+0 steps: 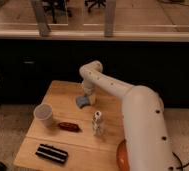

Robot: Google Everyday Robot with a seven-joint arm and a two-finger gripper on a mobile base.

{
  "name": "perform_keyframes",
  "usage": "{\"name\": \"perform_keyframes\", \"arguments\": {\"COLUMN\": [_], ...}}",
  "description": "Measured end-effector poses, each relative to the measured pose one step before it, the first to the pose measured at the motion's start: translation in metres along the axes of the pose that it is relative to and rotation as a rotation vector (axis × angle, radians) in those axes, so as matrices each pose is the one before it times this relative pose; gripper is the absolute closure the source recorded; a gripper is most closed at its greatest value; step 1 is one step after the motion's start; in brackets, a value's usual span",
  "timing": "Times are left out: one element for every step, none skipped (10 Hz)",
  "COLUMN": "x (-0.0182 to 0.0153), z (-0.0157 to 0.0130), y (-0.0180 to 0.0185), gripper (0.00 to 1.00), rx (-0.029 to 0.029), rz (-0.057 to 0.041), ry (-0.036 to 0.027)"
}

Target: Place the white sponge in the ceramic bowl

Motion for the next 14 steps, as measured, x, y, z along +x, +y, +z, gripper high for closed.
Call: {"name": "perform_keyframes", "arguments": {"x": [0.00234,-0.00065,-0.00043,0.00257,0.00447,0.00392,-0.00019,-0.00064,0.00002,0.00182,0.00154,-0.00103,-0.00130,0.00192], "z": [-0.00126,-0.00191,-0.00040,-0.00225,-0.00225,-0.00101,-0.00062,-0.00180,-0.00162,-0.00099,0.00043,0.00262,-0.00093,-0.00400], "y": [0.00144,-0.00173,-0.00082,0.00073,0.00307,0.00282,0.00008,-0.00112,-0.00032,0.00117,0.00154,0.00069,-0.00003,0.00109], "gripper": [0.95,0.95,0.95,0.95,0.94,0.89,0.86,0.86,0.86,0.84,0.77,0.68,0.65,0.58], "rx": [0.00110,0.00436,0.00118,0.00050,-0.00375,-0.00137,-0.00111,0.00148,0.00061,-0.00132,-0.00023,-0.00084,0.00063,0.00150], "rz": [0.00235,-0.00125,-0.00305,-0.00377,-0.00443,0.00106,-0.00224,-0.00442,-0.00343,-0.00052,-0.00003,-0.00329,-0.00249,-0.00064], "ry": [0.00101,0.00001,0.00202,0.00373,0.00500,0.00101,0.00179,0.00220,0.00063,0.00296,0.00319,0.00238,0.00018,0.00476]}}
